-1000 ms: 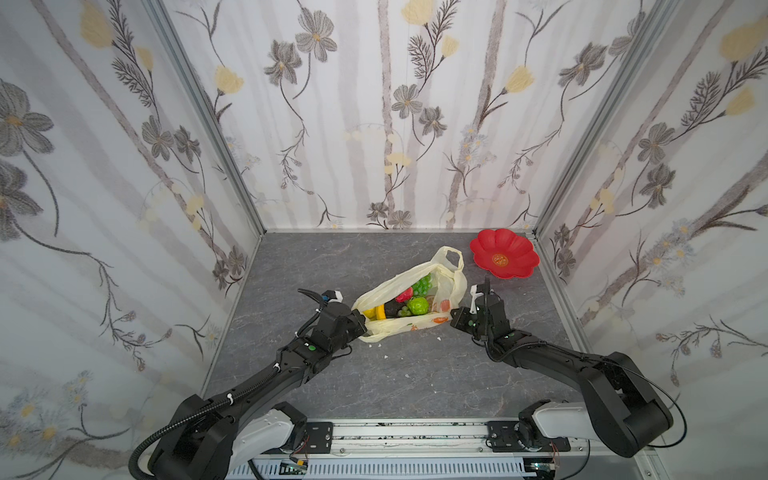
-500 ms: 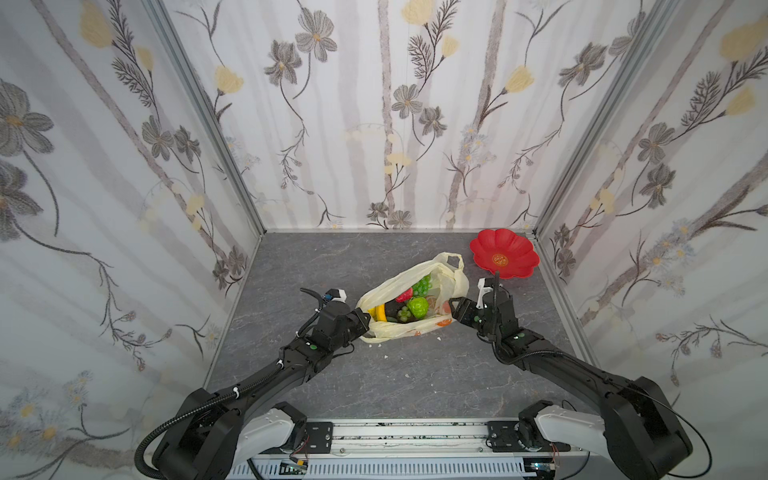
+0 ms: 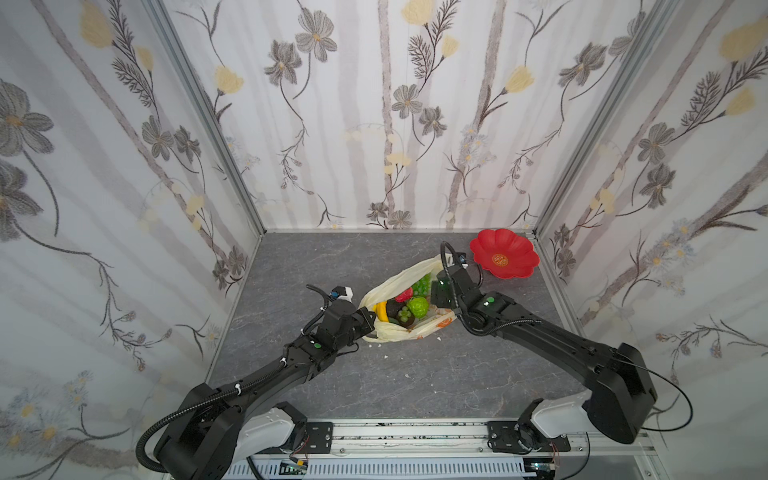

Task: Take the fake fruits out of the plastic bag

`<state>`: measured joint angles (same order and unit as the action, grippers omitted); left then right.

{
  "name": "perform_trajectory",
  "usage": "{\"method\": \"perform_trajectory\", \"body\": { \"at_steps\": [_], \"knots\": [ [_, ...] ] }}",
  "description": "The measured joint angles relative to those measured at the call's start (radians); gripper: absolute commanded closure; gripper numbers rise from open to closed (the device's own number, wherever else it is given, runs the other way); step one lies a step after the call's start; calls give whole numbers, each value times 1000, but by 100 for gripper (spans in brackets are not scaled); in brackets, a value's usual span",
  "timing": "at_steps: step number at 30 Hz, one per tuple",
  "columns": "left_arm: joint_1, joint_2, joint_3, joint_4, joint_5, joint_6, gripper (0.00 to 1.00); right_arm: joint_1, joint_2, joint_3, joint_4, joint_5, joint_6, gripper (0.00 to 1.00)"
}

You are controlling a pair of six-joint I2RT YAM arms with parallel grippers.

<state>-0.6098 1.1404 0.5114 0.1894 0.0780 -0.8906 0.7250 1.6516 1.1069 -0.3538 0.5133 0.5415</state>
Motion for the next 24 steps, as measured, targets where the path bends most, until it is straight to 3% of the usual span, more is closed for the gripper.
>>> {"method": "perform_trajectory", "body": {
  "at_steps": [5, 8, 11, 16, 20, 21, 24],
  "knots": [
    [-1, -15, -5, 0, -1, 4, 100, -26, 175, 100, -60, 64, -19, 11],
    [-1, -22, -13, 0, -2, 3, 100, -62, 243, 127, -70, 94, -29, 16],
    [1, -23, -16, 0, -3, 4, 100, -87, 292, 142, -69, 98, -47, 30],
    [11, -23, -20, 0, -2, 6, 100, -100, 337, 161, -14, 48, -97, 69],
    [80, -53, -50, -1, 13, 12, 100, -143, 289, 110, 58, -21, -112, 95],
    [103, -64, -58, -2, 24, 18, 100, -156, 254, 74, 82, -56, -117, 99],
    [196, -91, -80, -2, 56, 20, 100, -220, 121, -63, 183, -219, -132, 100]
  ]
}}
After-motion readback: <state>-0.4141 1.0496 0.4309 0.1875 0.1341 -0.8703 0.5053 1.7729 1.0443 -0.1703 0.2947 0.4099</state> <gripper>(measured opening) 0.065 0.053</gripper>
